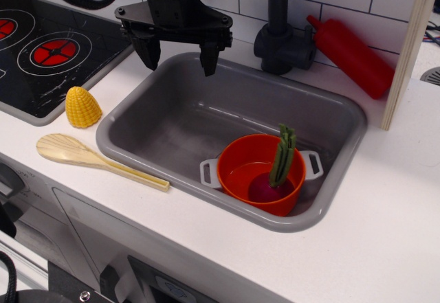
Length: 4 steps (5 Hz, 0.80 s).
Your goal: Take beet from pot sink
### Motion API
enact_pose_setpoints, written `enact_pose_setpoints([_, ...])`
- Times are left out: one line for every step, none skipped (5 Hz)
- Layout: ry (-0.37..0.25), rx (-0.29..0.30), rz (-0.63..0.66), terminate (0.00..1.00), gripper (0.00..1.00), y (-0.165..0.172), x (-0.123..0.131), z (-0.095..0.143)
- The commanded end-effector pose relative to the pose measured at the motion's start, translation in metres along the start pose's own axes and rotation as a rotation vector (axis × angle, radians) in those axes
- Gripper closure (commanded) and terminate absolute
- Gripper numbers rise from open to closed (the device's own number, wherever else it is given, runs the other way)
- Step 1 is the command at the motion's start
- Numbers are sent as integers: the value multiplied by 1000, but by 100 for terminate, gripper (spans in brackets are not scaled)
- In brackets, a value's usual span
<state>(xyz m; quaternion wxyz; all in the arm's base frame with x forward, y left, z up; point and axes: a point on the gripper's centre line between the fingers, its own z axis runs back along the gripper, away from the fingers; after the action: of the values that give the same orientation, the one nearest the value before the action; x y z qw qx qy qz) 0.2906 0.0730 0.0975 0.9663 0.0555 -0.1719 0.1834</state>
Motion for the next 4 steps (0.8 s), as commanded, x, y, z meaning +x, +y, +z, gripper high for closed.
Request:
enact_pose_setpoints([0, 0, 0, 0, 0, 0, 0, 0])
enact_pose_setpoints([13, -51, -19, 0, 0, -20, -13, 9])
enact_pose_setpoints([19, -110, -32, 0, 0, -44, -21, 18])
enact_pose_setpoints([58, -185, -73, 0, 0, -82, -30, 21])
